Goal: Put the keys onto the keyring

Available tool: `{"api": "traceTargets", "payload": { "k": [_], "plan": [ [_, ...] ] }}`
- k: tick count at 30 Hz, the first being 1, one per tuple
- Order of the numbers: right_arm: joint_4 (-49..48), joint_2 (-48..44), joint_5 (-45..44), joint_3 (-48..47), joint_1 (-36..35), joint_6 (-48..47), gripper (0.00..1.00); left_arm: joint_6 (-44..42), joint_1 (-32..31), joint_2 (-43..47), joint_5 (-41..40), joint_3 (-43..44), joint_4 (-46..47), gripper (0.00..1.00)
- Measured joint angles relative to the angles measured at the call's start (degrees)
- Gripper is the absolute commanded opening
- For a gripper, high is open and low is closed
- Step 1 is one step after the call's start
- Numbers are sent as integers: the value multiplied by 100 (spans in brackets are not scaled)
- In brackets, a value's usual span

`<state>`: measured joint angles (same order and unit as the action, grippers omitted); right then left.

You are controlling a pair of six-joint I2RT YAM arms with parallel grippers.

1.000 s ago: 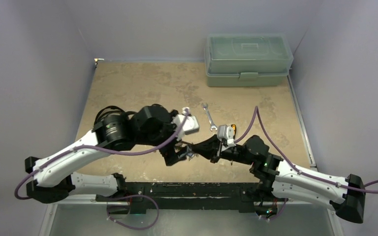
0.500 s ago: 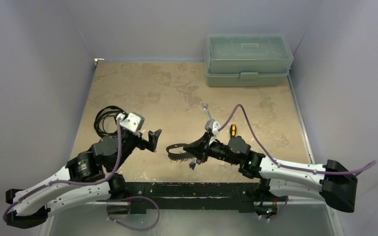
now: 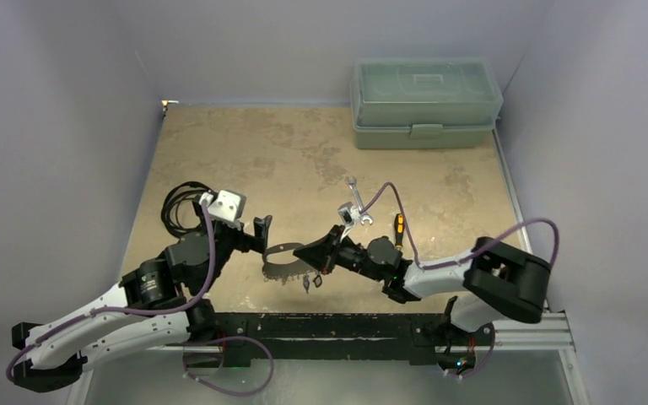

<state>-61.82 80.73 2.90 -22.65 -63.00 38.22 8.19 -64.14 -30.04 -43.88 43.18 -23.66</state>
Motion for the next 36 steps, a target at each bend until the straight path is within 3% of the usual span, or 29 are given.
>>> {"api": "traceTargets", "payload": {
  "k": [6,12,21,23,24,26,27,28,36],
  "plan": [
    [-1687,1615,-295,94,20,1078,0,42,70,-24,4,-46,2,93],
    [-2350,3392,-363,39,306,1930,0,70,203,-140,138,-59,2,93],
    [-2632,3602,-501,-76,634,2109,2,76,356,-212,328,-59,4,92],
    [-2632,3646,-494,-109,680,2111,14,76,415,-229,389,-59,4,92],
    [-2632,3672,-494,-129,699,2105,27,76,442,-238,424,-59,4,91],
    [-2610,3753,-490,-177,765,2061,63,76,479,-258,476,-59,4,91],
    [-2610,3786,-490,-179,807,2081,92,76,492,-264,496,-61,4,91],
    [-2594,3803,-472,-175,868,2111,98,76,503,-267,518,-59,4,91],
    [-2520,2524,-614,160,1438,1580,99,79,540,-262,581,-66,7,92]
  ]
}}
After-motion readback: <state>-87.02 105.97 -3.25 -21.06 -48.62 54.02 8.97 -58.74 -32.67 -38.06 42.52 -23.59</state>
